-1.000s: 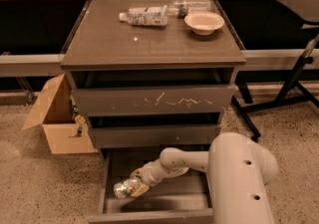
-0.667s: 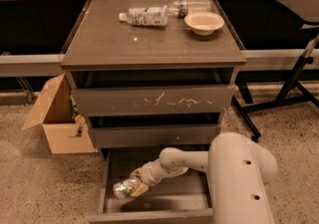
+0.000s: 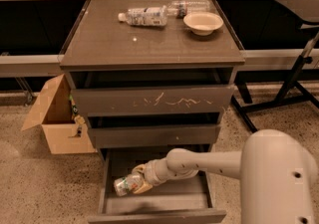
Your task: Pick 7up can from bottom drawer and place on counter
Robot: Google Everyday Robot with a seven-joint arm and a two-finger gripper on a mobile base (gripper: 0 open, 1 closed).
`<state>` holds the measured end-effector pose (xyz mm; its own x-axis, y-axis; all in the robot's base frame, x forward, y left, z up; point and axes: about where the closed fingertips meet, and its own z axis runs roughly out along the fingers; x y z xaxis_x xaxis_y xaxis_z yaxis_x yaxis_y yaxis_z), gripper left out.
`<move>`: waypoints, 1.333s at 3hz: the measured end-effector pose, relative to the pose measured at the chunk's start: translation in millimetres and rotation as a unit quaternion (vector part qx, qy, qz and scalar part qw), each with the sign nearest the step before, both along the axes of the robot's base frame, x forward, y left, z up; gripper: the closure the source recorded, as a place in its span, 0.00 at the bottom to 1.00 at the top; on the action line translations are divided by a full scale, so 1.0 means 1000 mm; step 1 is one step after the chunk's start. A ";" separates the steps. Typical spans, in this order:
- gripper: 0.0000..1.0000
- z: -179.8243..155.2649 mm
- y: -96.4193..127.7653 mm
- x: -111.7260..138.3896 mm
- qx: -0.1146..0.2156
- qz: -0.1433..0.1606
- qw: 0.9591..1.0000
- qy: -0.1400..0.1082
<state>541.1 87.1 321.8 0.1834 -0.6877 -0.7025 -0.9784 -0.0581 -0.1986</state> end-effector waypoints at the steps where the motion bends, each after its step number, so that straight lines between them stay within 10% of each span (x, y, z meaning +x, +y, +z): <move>1: 1.00 0.054 -0.023 -0.022 0.003 -0.007 0.999 -0.040; 4: 1.00 0.136 -0.052 -0.033 -0.002 -0.001 0.996 -0.093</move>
Offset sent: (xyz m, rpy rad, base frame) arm -0.0520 -0.0734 0.1666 0.0028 -0.2444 0.0030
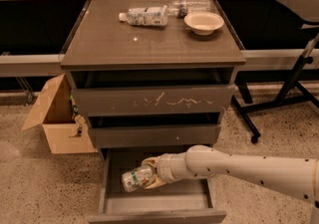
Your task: Pick 7up can from bottom drawer and place on counter
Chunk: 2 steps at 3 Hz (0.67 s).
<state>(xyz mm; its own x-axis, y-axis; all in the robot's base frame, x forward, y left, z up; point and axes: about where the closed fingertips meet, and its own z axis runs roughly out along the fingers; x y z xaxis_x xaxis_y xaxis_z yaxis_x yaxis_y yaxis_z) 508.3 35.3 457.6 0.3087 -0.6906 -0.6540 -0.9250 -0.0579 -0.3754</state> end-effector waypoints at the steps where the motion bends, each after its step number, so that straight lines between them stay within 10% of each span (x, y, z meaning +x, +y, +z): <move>1: 1.00 0.060 -0.005 0.003 -0.011 0.005 0.999 -0.033; 2: 1.00 0.108 -0.008 0.007 -0.024 0.012 0.998 -0.065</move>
Offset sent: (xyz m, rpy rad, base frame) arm 0.0118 -0.0146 0.1629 -0.0778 -0.2047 0.0310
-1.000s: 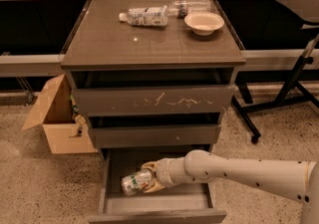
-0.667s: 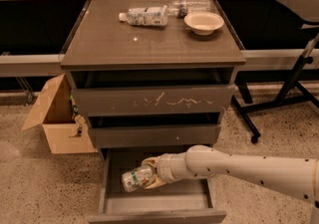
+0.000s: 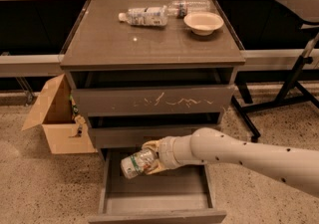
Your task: Pick 7up can from bottom drawer and place on counter
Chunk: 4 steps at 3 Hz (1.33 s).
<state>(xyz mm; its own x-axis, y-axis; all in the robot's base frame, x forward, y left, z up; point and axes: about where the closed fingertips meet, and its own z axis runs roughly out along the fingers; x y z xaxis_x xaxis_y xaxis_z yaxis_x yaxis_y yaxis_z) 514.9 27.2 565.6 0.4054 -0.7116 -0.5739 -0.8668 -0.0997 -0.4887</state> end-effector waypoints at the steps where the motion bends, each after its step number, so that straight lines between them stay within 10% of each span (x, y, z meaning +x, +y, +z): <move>1: 1.00 0.059 -0.003 0.006 -0.025 -0.001 0.999 -0.045; 4: 1.00 0.139 -0.018 0.028 -0.059 -0.021 0.995 -0.082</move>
Offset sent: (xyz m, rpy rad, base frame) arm 0.0040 -0.0021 0.0438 -0.0368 -0.0625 -0.0031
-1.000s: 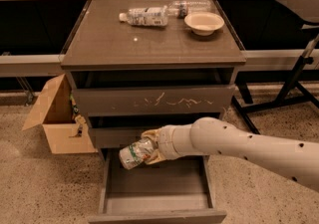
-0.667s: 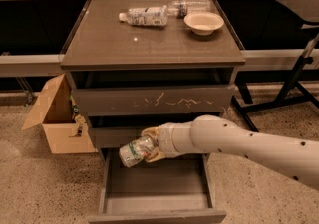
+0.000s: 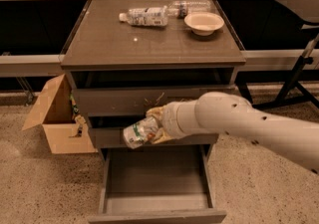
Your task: Pick 7up can from bottom drawer and place on counter
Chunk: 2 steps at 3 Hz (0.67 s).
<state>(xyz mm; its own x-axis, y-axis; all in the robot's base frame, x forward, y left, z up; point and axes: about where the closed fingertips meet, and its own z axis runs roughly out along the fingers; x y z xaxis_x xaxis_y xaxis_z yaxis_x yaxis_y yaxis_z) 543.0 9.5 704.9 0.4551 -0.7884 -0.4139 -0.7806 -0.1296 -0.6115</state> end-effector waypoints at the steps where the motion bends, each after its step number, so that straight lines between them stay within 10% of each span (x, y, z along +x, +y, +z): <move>1: 1.00 0.065 -0.007 0.012 -0.024 -0.010 0.999 -0.038; 2: 1.00 0.131 -0.011 0.018 -0.040 -0.010 0.995 -0.089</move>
Offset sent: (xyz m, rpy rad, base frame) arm 0.0245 -0.0224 0.2044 -0.1231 -0.2956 -0.0209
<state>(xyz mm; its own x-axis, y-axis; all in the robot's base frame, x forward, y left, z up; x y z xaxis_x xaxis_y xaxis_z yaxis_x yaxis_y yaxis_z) 560.5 -1.5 836.3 0.4989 -0.8256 -0.2638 -0.6639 -0.1684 -0.7287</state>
